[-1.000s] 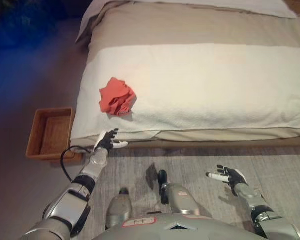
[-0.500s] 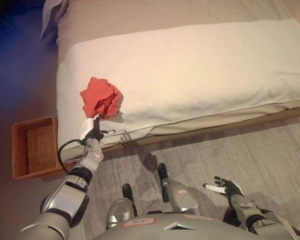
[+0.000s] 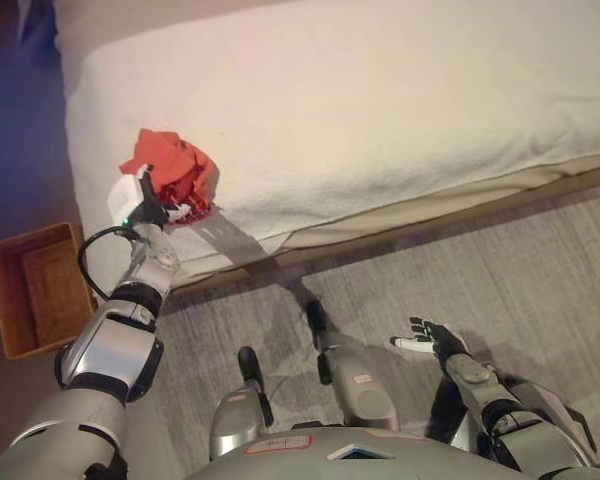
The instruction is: Put the clothes on the bed into the basket.
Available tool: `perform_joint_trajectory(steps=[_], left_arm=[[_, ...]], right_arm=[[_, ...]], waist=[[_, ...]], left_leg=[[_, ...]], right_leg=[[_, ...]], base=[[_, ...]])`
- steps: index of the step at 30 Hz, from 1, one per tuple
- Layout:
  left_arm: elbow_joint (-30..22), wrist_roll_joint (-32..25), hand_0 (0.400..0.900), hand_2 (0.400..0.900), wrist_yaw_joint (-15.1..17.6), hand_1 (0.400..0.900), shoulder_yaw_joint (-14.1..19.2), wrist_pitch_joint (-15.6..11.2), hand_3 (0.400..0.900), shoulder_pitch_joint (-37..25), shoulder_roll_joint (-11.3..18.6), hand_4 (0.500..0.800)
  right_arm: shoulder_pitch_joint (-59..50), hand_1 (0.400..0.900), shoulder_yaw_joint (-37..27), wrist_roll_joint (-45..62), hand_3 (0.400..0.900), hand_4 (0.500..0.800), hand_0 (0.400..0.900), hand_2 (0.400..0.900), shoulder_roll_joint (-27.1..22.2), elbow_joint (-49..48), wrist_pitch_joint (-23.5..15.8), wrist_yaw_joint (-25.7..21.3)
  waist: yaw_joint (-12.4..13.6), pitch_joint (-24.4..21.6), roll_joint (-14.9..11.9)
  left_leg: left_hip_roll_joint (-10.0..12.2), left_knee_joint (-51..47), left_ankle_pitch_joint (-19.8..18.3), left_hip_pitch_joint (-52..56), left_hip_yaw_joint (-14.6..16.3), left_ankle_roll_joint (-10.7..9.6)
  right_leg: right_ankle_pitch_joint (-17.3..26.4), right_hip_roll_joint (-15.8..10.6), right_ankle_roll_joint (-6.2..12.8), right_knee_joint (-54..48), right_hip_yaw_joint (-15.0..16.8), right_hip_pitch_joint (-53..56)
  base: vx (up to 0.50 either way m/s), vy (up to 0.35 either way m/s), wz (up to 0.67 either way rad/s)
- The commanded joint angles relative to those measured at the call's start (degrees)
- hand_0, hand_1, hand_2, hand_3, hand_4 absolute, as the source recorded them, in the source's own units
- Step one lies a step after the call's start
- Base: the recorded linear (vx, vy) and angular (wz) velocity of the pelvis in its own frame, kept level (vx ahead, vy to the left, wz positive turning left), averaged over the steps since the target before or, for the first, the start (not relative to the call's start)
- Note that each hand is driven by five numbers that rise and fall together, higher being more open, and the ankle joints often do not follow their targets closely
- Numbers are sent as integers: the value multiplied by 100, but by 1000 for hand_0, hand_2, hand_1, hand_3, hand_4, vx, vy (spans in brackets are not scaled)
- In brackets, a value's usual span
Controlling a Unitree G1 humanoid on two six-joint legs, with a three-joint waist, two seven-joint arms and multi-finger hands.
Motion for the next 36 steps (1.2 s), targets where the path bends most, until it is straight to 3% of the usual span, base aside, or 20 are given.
perform_joint_trajectory(steps=[1, 7, 14, 21, 23, 24, 36], left_arm=[[72, 54, 900, 900, 657, 900, 146, -158, 900, -878, 531, 800], [393, -77, 900, 900, 780, 900, -11, -61, 900, -1483, 783, 800], [666, -324, 900, 900, 608, 900, -271, -37, 900, -2209, 1095, 800], [884, -473, 900, 900, 485, 900, -332, -2, 900, -2495, 1275, 800], [899, -476, 449, 449, 464, 449, -336, 5, 449, -2489, 1289, 529], [883, -478, 400, 400, 456, 400, -344, 13, 400, -2488, 1261, 500], [768, -494, 400, 400, 412, 400, -305, -115, 400, -2174, 1018, 500]], right_arm=[[-232, 900, 187, 126, 900, 800, 900, 900, -334, 48, -198, -191], [-419, 900, 351, 277, 900, 800, 900, 900, -394, -223, -302, -252], [-472, 900, 469, 534, 900, 800, 900, 900, -649, -1002, -436, -300], [-426, 900, 516, 601, 900, 800, 900, 900, -790, -1572, -521, -280], [-299, 900, 476, 593, 900, 800, 900, 900, -841, -1762, -542, -259], [-225, 900, 440, 588, 900, 800, 900, 900, -865, -1815, -547, -265], [-27, 900, 342, 554, 900, 800, 900, 900, -897, -1818, -588, -227]], waist=[[-55, 312, -124], [-185, 430, -180], [-382, 563, -254], [-521, 540, -312], [-560, 489, -316], [-574, 462, -300], [-625, 128, -198]], left_leg=[[178, 636, -245, -184, -155, -203], [160, 831, -204, -827, -275, -238], [260, 1257, -283, -1700, -422, -286], [299, 1610, -408, -2286, -408, -273], [317, 1712, -454, -2417, -433, -276], [319, 1750, -480, -2470, -445, -275], [236, 1826, -565, -2572, -472, -284]], right_leg=[[357, -233, 376, 271, -141, -462], [469, -283, 373, 273, -221, -936], [560, -281, 366, 293, -291, -1516], [657, -258, 378, 319, -300, -1972], [659, -273, 375, 335, -300, -2044], [657, -294, 378, 346, -308, -2081], [679, -398, 404, 291, -387, -2056]], base=[[-60, -36, 10], [-82, -43, 10], [-58, -48, 6], [-37, -11, -9], [-4, -4, 2], [0, 0, 0], [10, 19, 1]])
